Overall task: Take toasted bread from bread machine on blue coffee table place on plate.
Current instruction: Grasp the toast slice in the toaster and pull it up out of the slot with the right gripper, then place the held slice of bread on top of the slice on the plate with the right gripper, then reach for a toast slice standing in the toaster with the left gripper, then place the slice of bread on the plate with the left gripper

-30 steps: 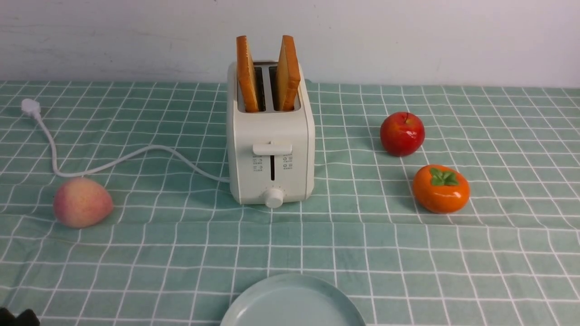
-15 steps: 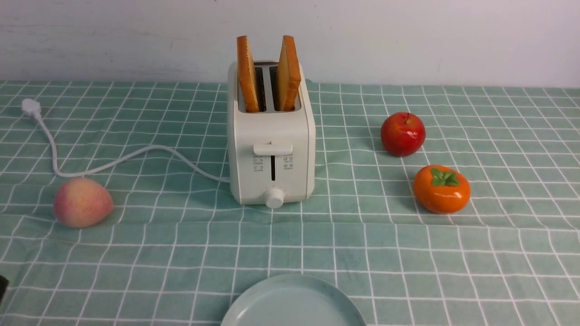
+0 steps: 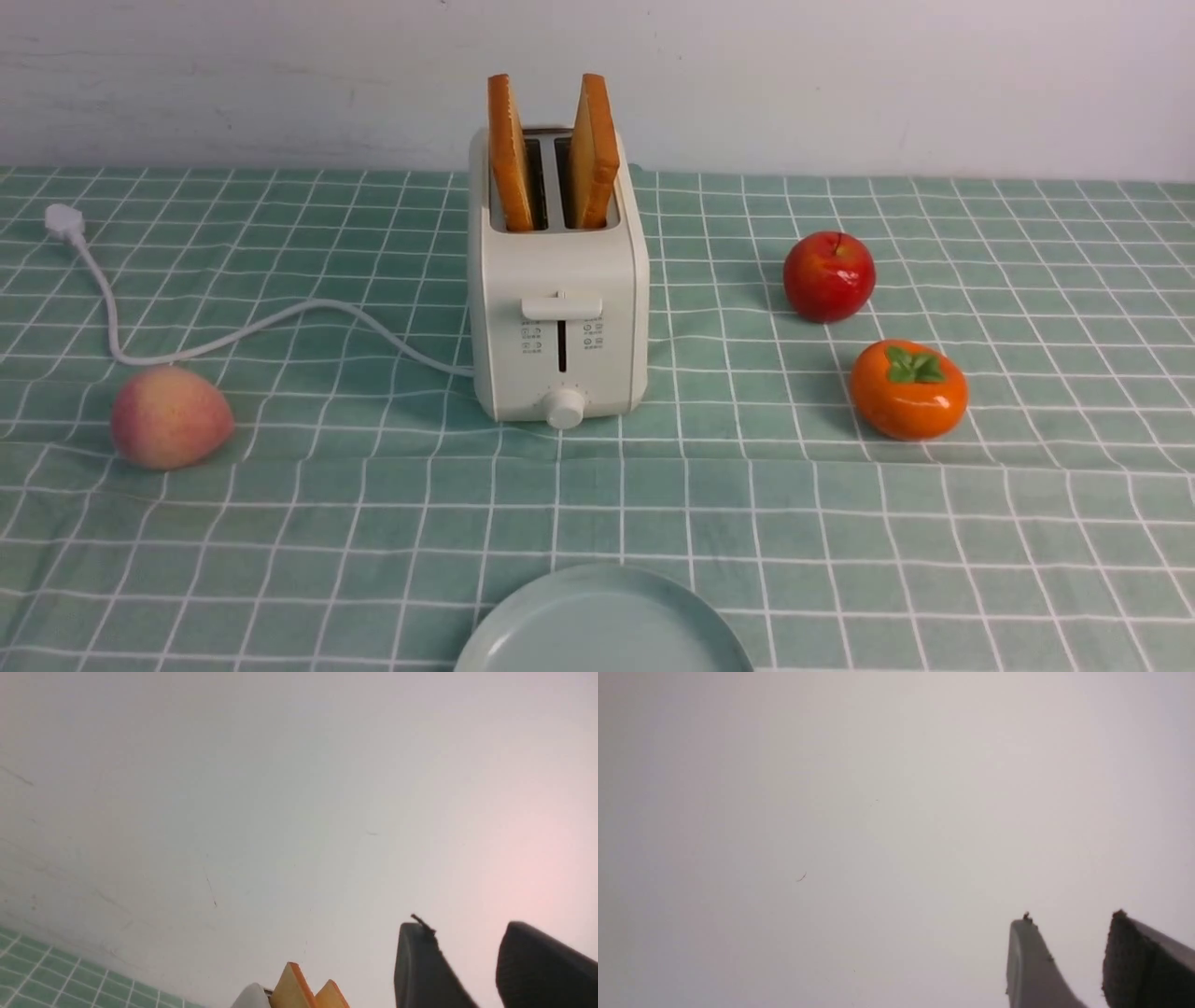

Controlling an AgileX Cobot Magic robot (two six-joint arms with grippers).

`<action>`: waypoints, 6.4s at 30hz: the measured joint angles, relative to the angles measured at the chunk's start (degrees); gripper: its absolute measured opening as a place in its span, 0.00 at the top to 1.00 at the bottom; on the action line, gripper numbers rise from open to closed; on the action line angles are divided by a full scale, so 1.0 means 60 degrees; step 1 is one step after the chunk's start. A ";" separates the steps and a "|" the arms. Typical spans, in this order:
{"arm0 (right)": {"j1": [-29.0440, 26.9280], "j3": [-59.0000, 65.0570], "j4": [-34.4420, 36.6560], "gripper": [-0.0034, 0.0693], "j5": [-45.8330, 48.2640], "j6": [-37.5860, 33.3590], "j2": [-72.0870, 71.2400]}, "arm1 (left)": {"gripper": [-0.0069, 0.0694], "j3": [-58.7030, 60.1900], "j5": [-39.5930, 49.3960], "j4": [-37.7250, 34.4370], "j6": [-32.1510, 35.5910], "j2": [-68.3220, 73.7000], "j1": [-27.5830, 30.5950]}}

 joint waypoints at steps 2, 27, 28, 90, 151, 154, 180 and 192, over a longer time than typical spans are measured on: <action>0.0000 -0.1533 0.0000 0.62 0.1180 0.0046 0.1086 | 0.60 -0.1371 0.1361 0.0000 -0.0003 0.1156 0.0000; 0.2926 -0.7727 0.5662 0.62 0.7649 -0.5860 1.1178 | 0.60 -0.3632 0.8873 -0.2024 0.2582 0.5144 0.0000; 0.3000 -0.7946 0.5873 0.62 0.7649 -0.6012 1.1353 | 0.60 -0.3632 0.8913 -0.2035 0.2591 0.5144 0.0000; 0.5791 -0.7373 0.9668 0.84 1.2342 -0.9299 1.3134 | 0.60 -0.3639 0.9006 -0.2113 0.2615 0.5144 0.0000; 0.4102 -0.6571 0.6317 0.37 1.0733 -0.9712 0.8061 | 0.25 -1.4984 0.9048 0.5237 -0.3752 1.5668 -0.2544; 0.4102 -0.6571 0.6360 0.37 1.0753 -0.9712 0.8053 | 0.23 -1.4984 0.8528 0.5258 -0.3830 1.6199 -0.2544; 0.4102 -0.6571 0.6145 0.37 1.0434 -0.9703 0.8053 | 0.78 -1.4352 1.0427 0.3521 0.0542 1.1499 -0.2532; 0.4102 -0.6571 0.5551 0.37 0.9652 -0.9811 0.8053 | 0.78 -0.6775 0.9915 -0.4103 0.5335 0.8861 -0.2532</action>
